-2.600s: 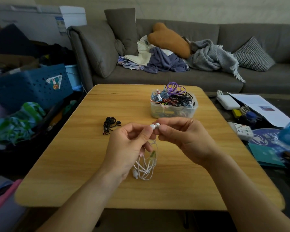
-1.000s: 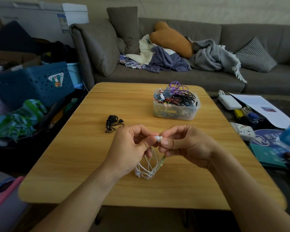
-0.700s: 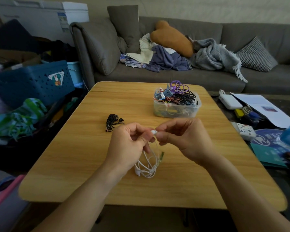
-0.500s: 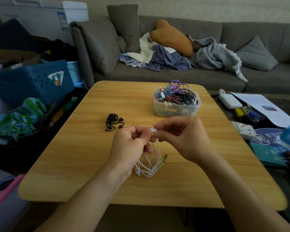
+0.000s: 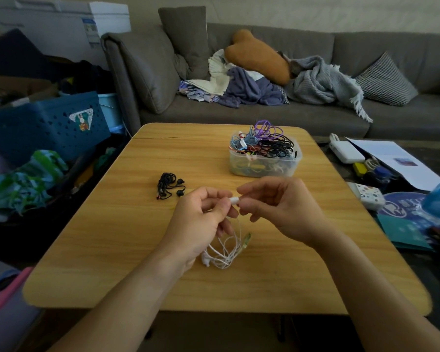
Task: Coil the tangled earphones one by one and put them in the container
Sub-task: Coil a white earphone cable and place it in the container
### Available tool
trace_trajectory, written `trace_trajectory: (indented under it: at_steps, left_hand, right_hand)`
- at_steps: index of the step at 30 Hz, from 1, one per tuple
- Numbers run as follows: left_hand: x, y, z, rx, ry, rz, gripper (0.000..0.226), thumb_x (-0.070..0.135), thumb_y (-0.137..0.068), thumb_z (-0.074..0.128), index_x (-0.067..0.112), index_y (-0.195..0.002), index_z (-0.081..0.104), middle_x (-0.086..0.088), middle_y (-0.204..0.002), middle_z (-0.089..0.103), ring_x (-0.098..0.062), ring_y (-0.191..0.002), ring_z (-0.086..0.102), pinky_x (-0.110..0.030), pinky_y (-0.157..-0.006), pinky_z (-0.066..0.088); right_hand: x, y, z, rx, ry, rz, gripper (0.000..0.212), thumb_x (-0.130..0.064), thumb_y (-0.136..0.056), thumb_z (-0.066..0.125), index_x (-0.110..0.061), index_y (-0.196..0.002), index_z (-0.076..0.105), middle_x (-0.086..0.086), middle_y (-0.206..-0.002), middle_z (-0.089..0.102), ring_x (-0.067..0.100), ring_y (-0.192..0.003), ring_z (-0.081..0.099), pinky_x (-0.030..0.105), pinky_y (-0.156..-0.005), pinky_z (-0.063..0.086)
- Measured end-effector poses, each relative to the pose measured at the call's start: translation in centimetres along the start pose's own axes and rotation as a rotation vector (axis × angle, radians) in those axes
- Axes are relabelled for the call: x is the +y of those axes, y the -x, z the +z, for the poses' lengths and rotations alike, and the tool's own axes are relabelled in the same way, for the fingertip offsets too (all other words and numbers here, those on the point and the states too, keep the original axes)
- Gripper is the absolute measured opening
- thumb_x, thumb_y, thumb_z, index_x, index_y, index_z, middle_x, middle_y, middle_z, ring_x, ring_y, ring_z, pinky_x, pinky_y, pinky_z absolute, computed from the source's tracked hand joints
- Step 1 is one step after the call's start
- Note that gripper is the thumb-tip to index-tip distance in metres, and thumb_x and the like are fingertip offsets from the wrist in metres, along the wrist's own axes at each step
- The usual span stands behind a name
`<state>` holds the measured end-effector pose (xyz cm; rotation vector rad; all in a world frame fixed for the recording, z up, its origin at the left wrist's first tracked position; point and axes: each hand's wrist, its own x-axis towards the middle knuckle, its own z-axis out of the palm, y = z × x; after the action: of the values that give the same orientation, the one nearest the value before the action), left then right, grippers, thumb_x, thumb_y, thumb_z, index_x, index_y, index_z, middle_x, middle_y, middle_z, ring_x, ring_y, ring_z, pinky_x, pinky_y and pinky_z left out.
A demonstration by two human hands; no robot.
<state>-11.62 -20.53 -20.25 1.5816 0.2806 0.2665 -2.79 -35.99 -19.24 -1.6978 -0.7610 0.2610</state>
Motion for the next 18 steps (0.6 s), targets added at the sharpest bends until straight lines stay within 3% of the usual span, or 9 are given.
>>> trace_trajectory:
  at_steps: [3,6,11,13,18]
  left_hand:
    - [0.1,0.0,0.0,-0.008,-0.015,0.001,0.018,0.005,-0.099,0.051,0.012,-0.105,0.067,-0.003,-0.074,0.068,-0.015,-0.054,0.06,-0.024,-0.051,0.044]
    - [0.4,0.0,0.1,0.011,0.055,-0.047,0.021,0.003,-0.1,0.048,0.007,-0.101,0.068,-0.005,-0.073,0.065,-0.015,-0.053,0.059,-0.023,-0.049,0.043]
    - [1.3,0.0,-0.1,0.007,0.303,-0.185,0.013,0.009,-0.094,0.058,-0.002,-0.099,0.062,-0.013,-0.079,0.063,-0.02,-0.057,0.058,-0.025,-0.048,0.043]
    - [1.3,-0.1,-0.5,0.015,0.212,-0.166,0.011,0.009,-0.09,0.063,0.001,-0.097,0.061,-0.01,-0.078,0.065,-0.02,-0.062,0.06,-0.027,-0.051,0.045]
    - [1.0,0.2,-1.8,0.075,-0.287,-0.019,0.011,0.014,-0.085,0.068,0.011,-0.088,0.058,-0.008,-0.069,0.07,-0.02,-0.06,0.06,-0.04,-0.065,0.052]
  right_hand:
    - [0.3,-0.4,-1.1,0.17,0.107,0.004,0.014,-0.006,-0.085,0.073,-0.009,-0.1,0.074,0.008,-0.078,0.075,0.01,-0.065,0.068,0.024,-0.06,0.054]
    - [0.9,-0.5,-3.0,0.342,0.395,0.065,0.012,-0.016,-0.09,0.071,-0.026,-0.096,0.074,-0.009,-0.079,0.072,0.004,-0.074,0.066,0.02,-0.063,0.049]
    - [1.5,-0.3,-5.4,0.186,0.75,0.292,0.008,-0.027,-0.091,0.067,-0.03,-0.096,0.072,-0.016,-0.083,0.064,-0.002,-0.075,0.056,0.011,-0.056,0.034]
    - [1.5,-0.2,-5.8,0.136,0.818,0.32,0.009,-0.028,-0.091,0.066,-0.031,-0.096,0.074,-0.018,-0.086,0.064,-0.004,-0.072,0.052,0.009,-0.055,0.031]
    - [1.3,-0.3,-5.2,0.05,0.869,0.354,0.006,-0.028,-0.086,0.069,-0.025,-0.089,0.074,-0.011,-0.089,0.065,-0.004,-0.07,0.048,0.01,-0.053,0.031]
